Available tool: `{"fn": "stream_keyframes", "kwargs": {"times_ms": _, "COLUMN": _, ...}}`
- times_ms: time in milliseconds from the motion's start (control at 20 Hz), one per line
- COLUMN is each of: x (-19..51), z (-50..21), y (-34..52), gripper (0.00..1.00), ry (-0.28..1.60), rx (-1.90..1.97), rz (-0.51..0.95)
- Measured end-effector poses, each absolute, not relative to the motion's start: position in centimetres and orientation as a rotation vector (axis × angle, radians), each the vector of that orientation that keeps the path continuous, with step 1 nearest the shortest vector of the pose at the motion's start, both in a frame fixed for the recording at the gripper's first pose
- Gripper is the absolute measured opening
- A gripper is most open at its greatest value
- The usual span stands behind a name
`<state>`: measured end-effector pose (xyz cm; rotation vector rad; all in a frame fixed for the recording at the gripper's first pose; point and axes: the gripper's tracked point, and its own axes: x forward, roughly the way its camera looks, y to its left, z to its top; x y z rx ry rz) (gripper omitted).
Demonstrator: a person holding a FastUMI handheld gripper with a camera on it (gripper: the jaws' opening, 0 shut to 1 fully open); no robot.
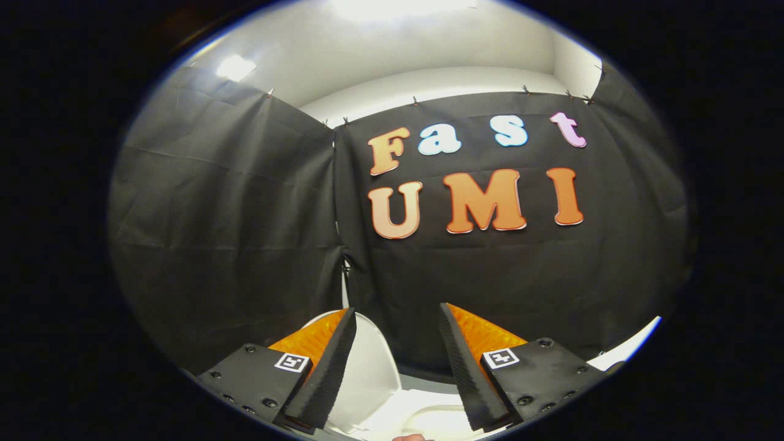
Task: Open the toilet lid.
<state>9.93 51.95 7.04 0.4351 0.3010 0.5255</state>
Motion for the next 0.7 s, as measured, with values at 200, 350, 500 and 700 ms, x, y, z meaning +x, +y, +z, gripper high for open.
{"fn": "stream_keyframes", "kwargs": {"times_ms": 200, "x": 12.3, "z": 6.6, "y": 41.8, "gripper": 0.87, "ry": 0.23, "rx": 0.378, "rz": 0.428}}
{"fn": "stream_keyframes", "kwargs": {"times_ms": 350, "x": 13.5, "z": 5.4, "y": 35.7, "gripper": 0.87, "ry": 0.216, "rx": 0.357, "rz": 0.355}}
{"fn": "stream_keyframes", "kwargs": {"times_ms": 500, "x": 13.6, "z": 4.2, "y": 30.4, "gripper": 0.88, "ry": 0.22, "rx": 0.365, "rz": 0.297}}
{"fn": "stream_keyframes", "kwargs": {"times_ms": 700, "x": 13.1, "z": 1.7, "y": 23.7, "gripper": 0.88, "ry": 0.22, "rx": 0.356, "rz": 0.238}}
